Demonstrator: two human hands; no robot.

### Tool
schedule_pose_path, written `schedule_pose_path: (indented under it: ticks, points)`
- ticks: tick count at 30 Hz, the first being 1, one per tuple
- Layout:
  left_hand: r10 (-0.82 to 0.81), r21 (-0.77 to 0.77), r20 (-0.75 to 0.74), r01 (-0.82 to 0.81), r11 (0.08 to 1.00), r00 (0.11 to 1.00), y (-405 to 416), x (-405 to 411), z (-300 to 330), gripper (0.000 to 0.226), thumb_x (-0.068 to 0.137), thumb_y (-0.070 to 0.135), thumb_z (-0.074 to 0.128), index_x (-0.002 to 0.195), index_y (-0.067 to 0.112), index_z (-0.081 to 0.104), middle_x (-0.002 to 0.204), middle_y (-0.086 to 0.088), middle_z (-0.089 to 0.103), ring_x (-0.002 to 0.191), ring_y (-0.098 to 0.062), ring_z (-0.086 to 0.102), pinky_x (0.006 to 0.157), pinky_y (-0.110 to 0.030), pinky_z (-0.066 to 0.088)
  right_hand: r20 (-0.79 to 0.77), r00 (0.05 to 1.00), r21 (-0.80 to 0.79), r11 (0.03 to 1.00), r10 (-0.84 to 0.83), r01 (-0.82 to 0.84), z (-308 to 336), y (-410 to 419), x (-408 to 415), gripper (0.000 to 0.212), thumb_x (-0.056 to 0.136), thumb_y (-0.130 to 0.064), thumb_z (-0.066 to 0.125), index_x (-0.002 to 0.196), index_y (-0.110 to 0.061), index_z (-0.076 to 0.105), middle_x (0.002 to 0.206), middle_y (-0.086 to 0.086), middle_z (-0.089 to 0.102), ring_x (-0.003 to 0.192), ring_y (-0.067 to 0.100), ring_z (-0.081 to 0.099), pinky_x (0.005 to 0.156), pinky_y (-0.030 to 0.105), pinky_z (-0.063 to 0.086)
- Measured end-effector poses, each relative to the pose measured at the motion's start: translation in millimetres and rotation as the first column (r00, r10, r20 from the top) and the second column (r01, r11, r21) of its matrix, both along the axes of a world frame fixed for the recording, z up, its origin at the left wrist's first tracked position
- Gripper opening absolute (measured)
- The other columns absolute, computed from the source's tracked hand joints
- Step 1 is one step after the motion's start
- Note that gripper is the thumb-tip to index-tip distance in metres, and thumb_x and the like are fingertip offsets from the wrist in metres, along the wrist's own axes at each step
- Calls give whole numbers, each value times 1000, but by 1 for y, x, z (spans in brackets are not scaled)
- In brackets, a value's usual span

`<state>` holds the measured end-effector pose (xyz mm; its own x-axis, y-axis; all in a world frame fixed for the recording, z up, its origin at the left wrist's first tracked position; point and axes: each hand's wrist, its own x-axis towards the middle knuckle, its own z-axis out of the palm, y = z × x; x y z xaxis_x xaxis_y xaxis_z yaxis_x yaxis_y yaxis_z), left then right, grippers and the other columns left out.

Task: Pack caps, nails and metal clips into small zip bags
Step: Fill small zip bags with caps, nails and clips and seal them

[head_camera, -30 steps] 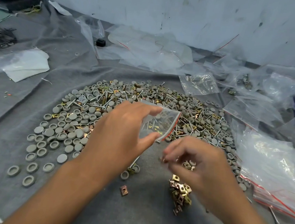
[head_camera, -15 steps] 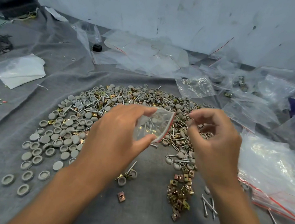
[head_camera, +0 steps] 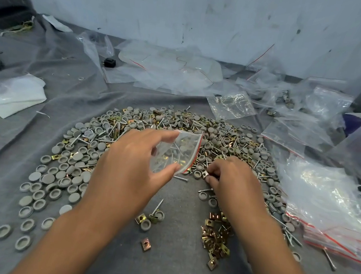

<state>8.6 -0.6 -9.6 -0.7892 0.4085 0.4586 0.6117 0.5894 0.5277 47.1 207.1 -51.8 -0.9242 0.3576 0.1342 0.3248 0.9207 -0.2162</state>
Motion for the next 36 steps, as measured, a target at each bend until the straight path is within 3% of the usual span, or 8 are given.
schedule_pose_path:
  ticks: [6,13,19,23,28,30,33,36]
  points:
    - [10,0,-2,-10,1000,1000,-5,-1,0,53,77,43,75,127,32,65,108,20,66,87,-3,57,79,-27,49,49,998,138,990,-45,37,2,-2,2,15,99,-42,56,106,-35,67,109,-7,58,106,19,54,69,31,37]
    - [10,-3,11,-10,1000,1000,-6,1,2,53,77,42,76,128,31,65,110,19,67,88,-3,58,80,-29,52,206,978,31,999,17,-24,0,-4,4,25,99,-44,51,106,-24,63,111,-1,54,105,19,48,81,34,44]
    - [0,-28,13,0,1000,1000,-3,1,1,54,77,43,73,129,30,64,108,20,66,87,-3,56,79,-25,48,188,981,79,994,54,-70,0,-5,7,21,101,-39,46,101,-25,61,106,-4,53,99,16,48,73,30,37]
    - [-1,-39,13,2,999,1000,-1,2,-1,53,77,43,73,127,30,65,109,21,66,89,-1,56,82,-25,48,-42,997,-222,973,59,-67,6,-5,8,16,101,-39,41,94,-32,53,100,-13,46,97,8,45,78,28,38]
    - [-2,-44,-2,2,999,1000,1,0,-3,53,77,42,75,128,31,65,112,22,65,94,2,54,84,-21,45,-453,889,-436,854,64,-284,20,-7,25,16,106,-33,43,91,-36,47,79,-14,53,71,2,49,60,12,35]
    - [-7,-52,0,7,999,1000,2,0,-3,53,77,43,74,128,31,65,112,23,64,95,2,55,85,-21,46,-573,815,-388,846,89,-365,24,-14,29,11,104,-33,47,93,-37,48,78,-18,52,68,3,49,60,12,36]
    - [-14,-57,-1,14,998,1000,6,2,-3,54,75,45,73,127,31,65,111,23,65,90,3,53,83,-20,44,-660,717,-154,894,223,-420,27,-25,29,8,102,-26,53,104,-26,60,91,-19,55,83,-5,53,73,8,39]
    - [-20,-55,-16,19,998,1000,9,3,-4,55,76,44,73,128,31,63,113,20,67,91,4,51,87,-20,43,-655,679,18,905,332,-425,24,-26,25,14,100,-20,61,108,-14,71,99,-7,64,93,1,57,82,13,44]
